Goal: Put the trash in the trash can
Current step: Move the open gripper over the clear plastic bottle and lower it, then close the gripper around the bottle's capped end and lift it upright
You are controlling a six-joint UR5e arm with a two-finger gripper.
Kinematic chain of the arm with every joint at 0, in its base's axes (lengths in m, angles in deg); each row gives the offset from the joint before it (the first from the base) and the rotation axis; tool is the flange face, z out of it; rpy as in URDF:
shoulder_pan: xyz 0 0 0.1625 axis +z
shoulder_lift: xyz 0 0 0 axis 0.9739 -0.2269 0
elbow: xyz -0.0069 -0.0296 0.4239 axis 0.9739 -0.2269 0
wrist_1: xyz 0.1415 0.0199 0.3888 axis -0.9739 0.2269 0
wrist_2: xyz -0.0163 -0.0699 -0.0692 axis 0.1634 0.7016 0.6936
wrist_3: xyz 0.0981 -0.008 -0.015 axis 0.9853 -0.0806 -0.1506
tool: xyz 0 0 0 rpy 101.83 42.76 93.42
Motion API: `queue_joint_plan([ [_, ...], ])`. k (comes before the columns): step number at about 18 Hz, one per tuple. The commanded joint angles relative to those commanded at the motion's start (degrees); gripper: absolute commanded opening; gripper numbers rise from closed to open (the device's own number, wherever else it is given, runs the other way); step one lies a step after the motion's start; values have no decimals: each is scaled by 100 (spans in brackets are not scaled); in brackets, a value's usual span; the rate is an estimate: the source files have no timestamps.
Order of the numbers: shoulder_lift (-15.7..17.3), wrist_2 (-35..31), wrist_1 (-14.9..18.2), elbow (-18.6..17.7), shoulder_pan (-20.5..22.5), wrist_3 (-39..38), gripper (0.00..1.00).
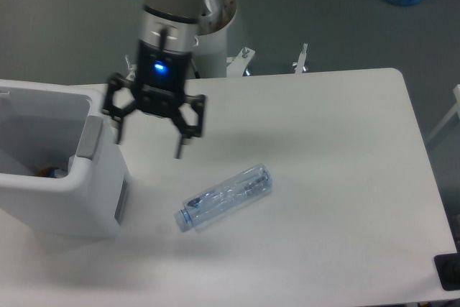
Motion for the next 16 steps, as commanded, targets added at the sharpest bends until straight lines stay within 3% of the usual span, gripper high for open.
queue_joint_plan([
  [3,-326,-614,0,-53,-17,801,100],
  [8,-774,-1740,-148,-246,-324,899,100],
  [10,-933,-1768,-377,-237,-413,908,100],
  [16,-1197,-1785,-378,-447,-545,1407,100],
])
